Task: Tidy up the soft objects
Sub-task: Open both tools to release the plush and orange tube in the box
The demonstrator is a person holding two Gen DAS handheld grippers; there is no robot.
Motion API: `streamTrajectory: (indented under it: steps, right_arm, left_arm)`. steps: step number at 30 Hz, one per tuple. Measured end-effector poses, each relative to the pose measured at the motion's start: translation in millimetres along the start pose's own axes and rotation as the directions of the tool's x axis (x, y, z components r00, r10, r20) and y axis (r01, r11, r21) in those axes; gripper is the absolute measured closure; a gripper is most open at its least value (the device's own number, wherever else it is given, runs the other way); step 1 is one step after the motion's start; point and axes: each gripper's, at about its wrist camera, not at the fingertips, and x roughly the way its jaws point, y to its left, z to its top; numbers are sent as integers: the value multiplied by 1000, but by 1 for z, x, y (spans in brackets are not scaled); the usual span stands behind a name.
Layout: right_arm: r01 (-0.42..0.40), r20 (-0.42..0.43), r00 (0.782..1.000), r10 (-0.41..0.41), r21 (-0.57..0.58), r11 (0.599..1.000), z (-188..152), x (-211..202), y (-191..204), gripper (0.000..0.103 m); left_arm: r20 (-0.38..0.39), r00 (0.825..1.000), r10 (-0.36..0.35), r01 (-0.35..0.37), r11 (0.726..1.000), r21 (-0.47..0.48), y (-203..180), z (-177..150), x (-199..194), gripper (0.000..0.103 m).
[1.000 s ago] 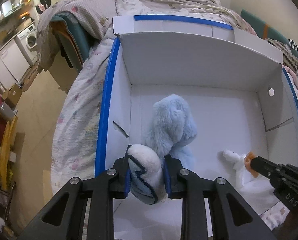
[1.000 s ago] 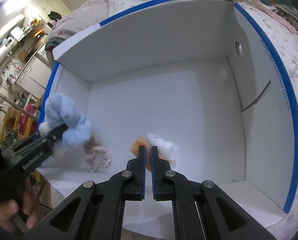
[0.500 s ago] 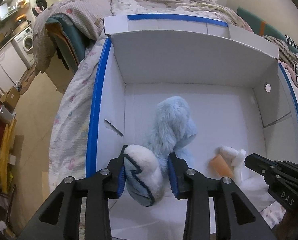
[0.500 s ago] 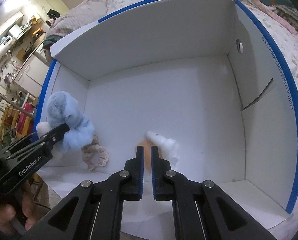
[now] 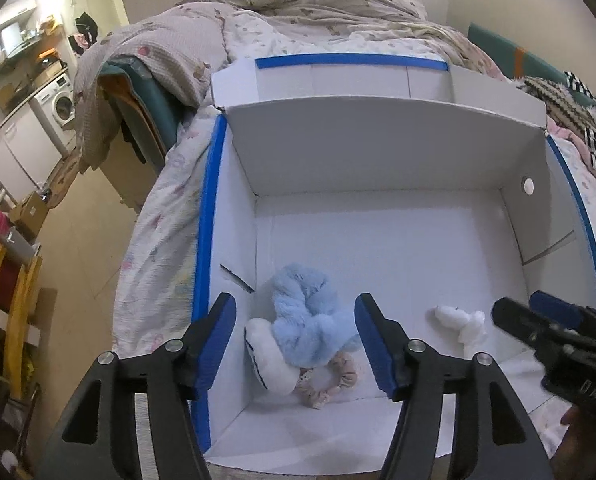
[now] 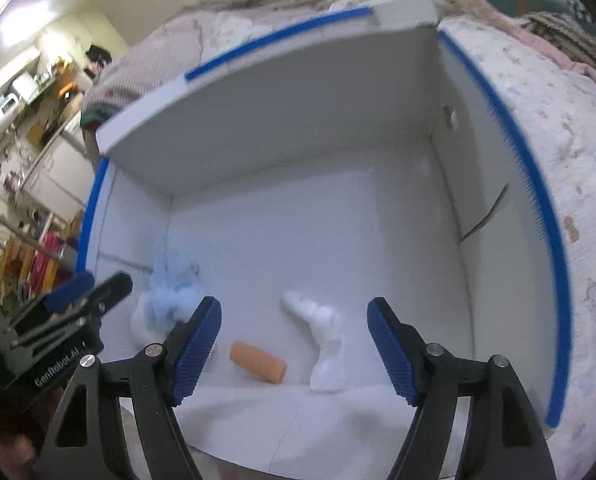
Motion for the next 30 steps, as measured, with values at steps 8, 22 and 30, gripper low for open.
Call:
streamTrajectory:
  steps: [8, 22, 30]
  right_arm:
    - [4, 43, 999, -5, 16, 1000, 2, -8, -3, 0]
    - [34, 140, 989, -46, 82, 996, 2, -29, -7, 0]
    - [107, 201, 972, -118, 69, 992, -9, -48, -3, 0]
  left_arm:
    - [7, 1000, 8, -8, 1000, -18, 5, 0, -5, 42]
    - [73, 997, 15, -12, 999, -41, 12, -8, -33, 41]
    - [136, 981, 138, -141, 990, 18, 14, -22, -52, 41]
